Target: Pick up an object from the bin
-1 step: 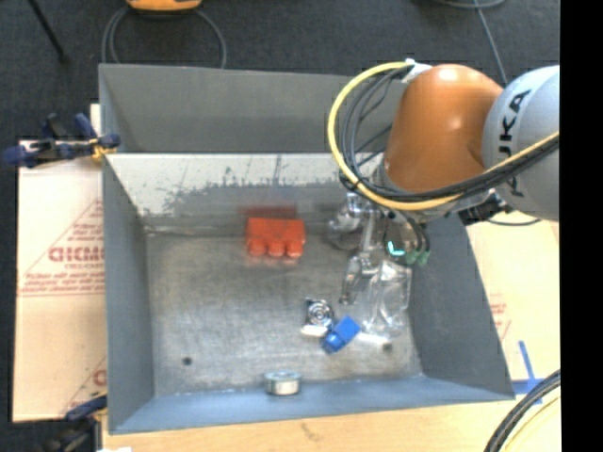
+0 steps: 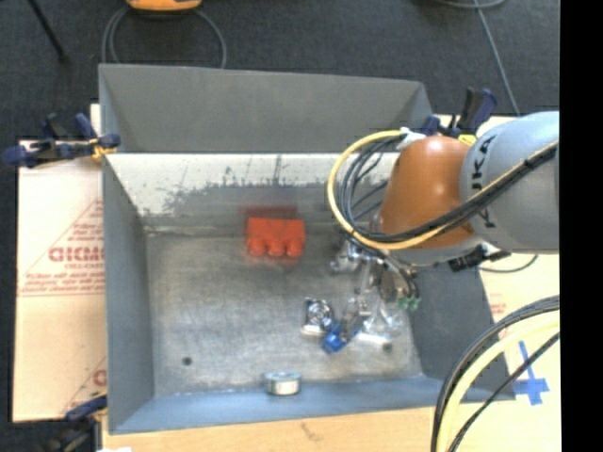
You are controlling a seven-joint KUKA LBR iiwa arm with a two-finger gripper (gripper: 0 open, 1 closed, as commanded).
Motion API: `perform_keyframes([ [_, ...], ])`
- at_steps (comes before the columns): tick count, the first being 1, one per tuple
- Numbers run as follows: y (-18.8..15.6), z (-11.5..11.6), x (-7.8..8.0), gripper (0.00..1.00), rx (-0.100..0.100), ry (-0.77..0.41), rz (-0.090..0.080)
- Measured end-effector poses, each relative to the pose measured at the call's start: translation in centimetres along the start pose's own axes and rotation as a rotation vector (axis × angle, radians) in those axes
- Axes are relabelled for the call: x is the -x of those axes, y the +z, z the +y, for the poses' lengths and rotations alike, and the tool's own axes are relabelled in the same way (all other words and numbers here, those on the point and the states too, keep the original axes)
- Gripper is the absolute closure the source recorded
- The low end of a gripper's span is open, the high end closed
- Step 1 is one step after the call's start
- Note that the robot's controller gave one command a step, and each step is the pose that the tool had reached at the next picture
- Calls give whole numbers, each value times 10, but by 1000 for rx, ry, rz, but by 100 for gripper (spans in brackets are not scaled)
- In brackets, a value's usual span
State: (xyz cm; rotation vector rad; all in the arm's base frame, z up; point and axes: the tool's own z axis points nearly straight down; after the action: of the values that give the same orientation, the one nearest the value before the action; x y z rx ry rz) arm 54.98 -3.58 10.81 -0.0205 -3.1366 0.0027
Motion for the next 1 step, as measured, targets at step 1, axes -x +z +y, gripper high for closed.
perform_keyframes([
  [1, 36, 7, -47, 0, 0, -70, -20],
])
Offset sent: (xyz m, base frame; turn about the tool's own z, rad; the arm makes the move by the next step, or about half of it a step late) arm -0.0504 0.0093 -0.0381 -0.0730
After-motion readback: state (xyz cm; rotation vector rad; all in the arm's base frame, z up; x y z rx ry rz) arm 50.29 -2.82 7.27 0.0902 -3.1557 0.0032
